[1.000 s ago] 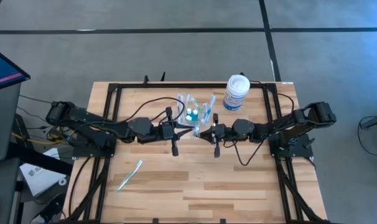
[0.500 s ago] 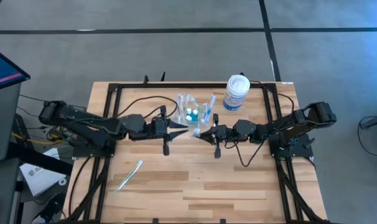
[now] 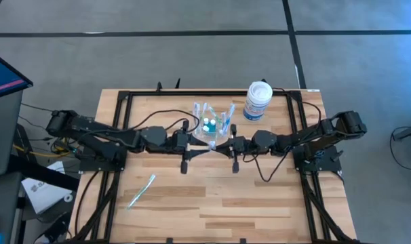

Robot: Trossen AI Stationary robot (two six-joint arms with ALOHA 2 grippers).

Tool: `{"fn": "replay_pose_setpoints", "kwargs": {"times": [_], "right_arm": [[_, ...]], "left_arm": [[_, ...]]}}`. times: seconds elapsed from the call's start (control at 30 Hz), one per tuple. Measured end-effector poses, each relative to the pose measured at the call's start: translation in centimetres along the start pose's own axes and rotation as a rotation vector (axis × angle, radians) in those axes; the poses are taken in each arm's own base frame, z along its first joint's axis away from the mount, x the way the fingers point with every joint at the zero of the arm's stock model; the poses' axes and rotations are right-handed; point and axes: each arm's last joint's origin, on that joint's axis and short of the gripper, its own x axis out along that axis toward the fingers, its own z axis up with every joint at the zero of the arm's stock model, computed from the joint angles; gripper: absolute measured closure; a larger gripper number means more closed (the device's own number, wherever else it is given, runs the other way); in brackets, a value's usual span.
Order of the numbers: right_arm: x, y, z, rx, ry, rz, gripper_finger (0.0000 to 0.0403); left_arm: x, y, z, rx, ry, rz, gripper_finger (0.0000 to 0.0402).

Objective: Pick & Place toothbrushing station
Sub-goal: Put the blue toothbrush into the transparent organizer

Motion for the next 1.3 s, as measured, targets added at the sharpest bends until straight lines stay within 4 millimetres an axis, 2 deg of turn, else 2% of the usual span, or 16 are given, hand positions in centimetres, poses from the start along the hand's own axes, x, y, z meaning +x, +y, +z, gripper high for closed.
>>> {"fn": "replay_pose_setpoints", "kwargs": {"times": [0.57,0.77,1.0,1.3], "right_arm": [[0.0,0.0,0.0,-0.004,-0.003,-0.001,0.0403],[0.0,0.0,0.0,-0.004,-0.003,0.0,0.0403],[0.0,0.0,0.1,-0.003,-0.007,-0.001,0.0403],[0.0,0.0,0.0,-0.004,-0.005,-0.001,0.0403]], "left_arm": [[0.3,1.0,-0.2,-0.048,0.006,0.033,0.0252],[0.5,0.9,-0.2,-0.052,-0.009,-0.003,0.0233],[1.0,0.7,-0.3,-0.056,-0.041,-0.021,0.0234],[1.9,1.6,-1.0,-0.059,-0.047,-0.017,0.0248]]}}
